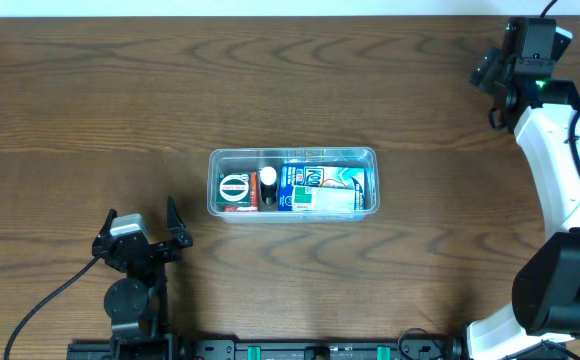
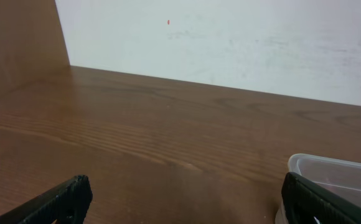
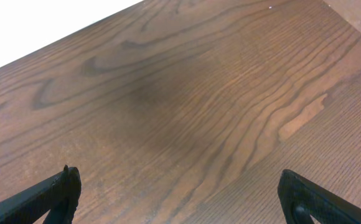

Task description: Pack container

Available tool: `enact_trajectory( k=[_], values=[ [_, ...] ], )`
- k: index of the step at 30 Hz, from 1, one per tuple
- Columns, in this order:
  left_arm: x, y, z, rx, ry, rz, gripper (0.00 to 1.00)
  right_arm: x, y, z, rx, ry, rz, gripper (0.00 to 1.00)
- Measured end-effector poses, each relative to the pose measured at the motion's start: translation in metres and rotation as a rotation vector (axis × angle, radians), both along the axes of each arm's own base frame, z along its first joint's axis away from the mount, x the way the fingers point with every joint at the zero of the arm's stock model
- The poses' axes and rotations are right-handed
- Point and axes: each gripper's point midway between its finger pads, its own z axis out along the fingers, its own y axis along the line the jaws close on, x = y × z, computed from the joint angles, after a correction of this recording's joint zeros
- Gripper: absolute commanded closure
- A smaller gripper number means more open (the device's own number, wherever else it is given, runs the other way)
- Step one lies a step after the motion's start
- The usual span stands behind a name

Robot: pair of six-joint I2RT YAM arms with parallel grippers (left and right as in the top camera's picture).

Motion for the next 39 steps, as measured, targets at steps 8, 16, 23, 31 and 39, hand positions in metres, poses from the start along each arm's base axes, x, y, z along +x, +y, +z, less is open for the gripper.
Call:
enact_trajectory(
  k=[8,16,23,31,39],
  values=[
    [0.0,0.0,0.0,0.0,0.0,0.0,0.02,0.0,0.0,0.0,0.0,0.0,0.0,0.01],
    [0.0,0.0,0.0,0.0,0.0,0.0,0.02,0.0,0.0,0.0,0.0,0.003,0.0,0.01],
    [0.0,0.0,0.0,0.003,0.001,0.0,0.02,-0.016,0.013,0.014,0.001,0.015,0.026,0.01],
    [0.0,0.0,0.0,0.003,0.001,0.0,0.02,-0.064,0.069,0.117,-0.016,-0.177,0.179,0.01],
    [0.0,-0.001,0.0,0.002,0.003,-0.004,0.02,-0.098,0.085,0.168,-0.034,-0.467,0.288,0.01]
  ],
)
